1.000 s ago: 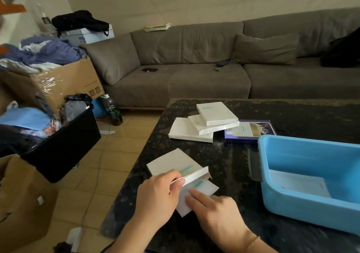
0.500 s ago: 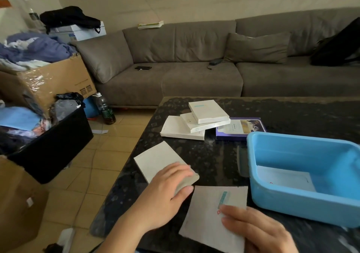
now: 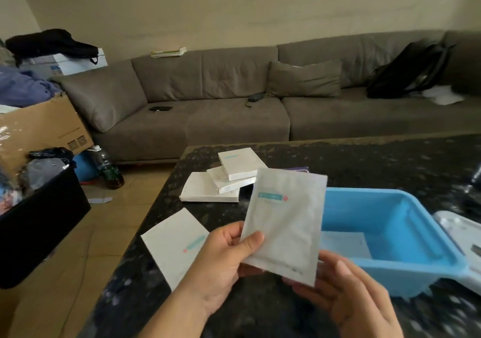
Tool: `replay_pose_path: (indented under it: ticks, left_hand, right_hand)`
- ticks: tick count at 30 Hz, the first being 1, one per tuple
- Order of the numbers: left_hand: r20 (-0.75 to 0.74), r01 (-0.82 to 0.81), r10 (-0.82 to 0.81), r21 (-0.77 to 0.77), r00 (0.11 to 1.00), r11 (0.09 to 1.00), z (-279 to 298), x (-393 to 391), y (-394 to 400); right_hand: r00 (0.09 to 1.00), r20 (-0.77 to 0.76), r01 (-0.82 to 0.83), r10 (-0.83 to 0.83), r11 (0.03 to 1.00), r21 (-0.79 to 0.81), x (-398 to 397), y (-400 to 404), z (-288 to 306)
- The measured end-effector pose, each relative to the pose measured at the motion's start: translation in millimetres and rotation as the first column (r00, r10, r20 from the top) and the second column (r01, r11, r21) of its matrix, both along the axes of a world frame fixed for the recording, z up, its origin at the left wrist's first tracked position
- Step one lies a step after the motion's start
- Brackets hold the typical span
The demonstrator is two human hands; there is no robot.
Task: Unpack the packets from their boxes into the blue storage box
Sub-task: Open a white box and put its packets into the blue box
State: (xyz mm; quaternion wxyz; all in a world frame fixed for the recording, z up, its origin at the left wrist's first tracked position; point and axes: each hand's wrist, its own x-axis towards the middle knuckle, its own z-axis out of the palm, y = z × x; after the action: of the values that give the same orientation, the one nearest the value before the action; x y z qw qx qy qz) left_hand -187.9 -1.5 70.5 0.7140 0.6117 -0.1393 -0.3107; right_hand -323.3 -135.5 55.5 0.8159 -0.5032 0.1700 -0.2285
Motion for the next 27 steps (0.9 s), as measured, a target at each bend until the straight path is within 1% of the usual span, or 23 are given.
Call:
replay_pose_path:
  ticks: [1, 2, 4, 6, 8, 10, 14, 16, 19, 20, 22, 23, 25, 27]
  left_hand:
    - [0.054, -0.054, 0.052, 0.019, 0.997, 0.998, 1.8, -7.7, -7.5]
    - [0.118, -0.087, 0.082, 0.042, 0.99, 0.995, 3.4, -14.4, -13.4]
    - [0.213, -0.107, 0.086, 0.086, 0.973, 0.991, 6.5, -24.7, -20.0]
    - [0.247, -0.095, 0.059, 0.135, 0.967, 0.986, 7.4, -29.9, -23.1]
    - [0.261, -0.085, 0.036, 0.177, 0.965, 0.98, 6.4, -31.8, -25.5]
    - [0.25, -0.088, 0.044, 0.17, 0.967, 0.981, 4.7, -33.1, -28.4]
    - [0.21, -0.134, 0.115, 0.078, 0.971, 0.988, 6.7, -41.1, -39.0]
    - [0.181, -0.147, 0.134, 0.061, 0.974, 0.987, 6.9, -44.8, -44.2]
    - [0.128, -0.085, 0.082, 0.018, 0.988, 0.996, 8.1, -41.0, -46.6]
    - [0.078, -0.079, 0.08, -0.023, 0.994, 0.997, 8.6, -36.6, -46.7]
    - [-0.021, -0.116, 0.115, -0.101, 0.993, 0.988, 9.8, -24.9, -46.8]
    - [-0.028, -0.136, 0.134, -0.115, 0.991, 0.984, 9.6, -19.8, -47.8]
    - [0.007, -0.156, 0.157, -0.102, 0.988, 0.983, 8.6, -15.4, -54.4]
    - [0.035, -0.166, 0.169, -0.072, 0.985, 0.983, 9.1, -18.1, -63.7]
  right_hand:
    - [0.995, -0.051, -0.084, 0.083, 0.996, -0.015, -0.5, 0.9, 2.5]
    - [0.992, -0.079, -0.102, 0.098, 0.994, -0.045, 0.3, 2.5, 5.7]
    - [0.992, -0.118, -0.061, 0.048, 0.992, -0.107, 7.2, 0.3, 10.1]
    - [0.993, -0.12, -0.02, 0.003, 0.989, -0.146, 9.8, -3.7, 15.1]
    - [0.993, -0.121, -0.019, -0.002, 0.985, -0.171, 9.6, -9.7, 17.6]
    - [0.994, -0.109, -0.006, -0.013, 0.985, -0.174, 7.3, -12.4, 17.7]
    - [0.992, -0.079, 0.092, -0.098, 0.993, -0.079, 10.9, -7.2, 12.6]
    - [0.99, -0.075, 0.109, -0.12, 0.985, -0.135, 13.2, -7.4, 10.0]
    - [0.991, -0.089, 0.072, -0.098, 0.963, -0.259, 11.8, -14.9, 12.9]
    - [0.989, -0.112, 0.057, -0.094, 0.955, -0.293, 10.3, -19.1, 14.4]
    - [0.984, -0.156, 0.028, -0.086, 0.94, -0.341, 7.0, -27.4, 16.0]
    - [0.982, -0.172, 0.011, -0.076, 0.936, -0.352, 5.9, -31.0, 17.2]
    - [0.982, -0.176, 0.01, -0.074, 0.94, -0.341, 5.5, -36.6, 20.3]
    - [0.981, -0.145, 0.074, -0.132, 0.934, -0.35, 7.4, -45.3, 24.4]
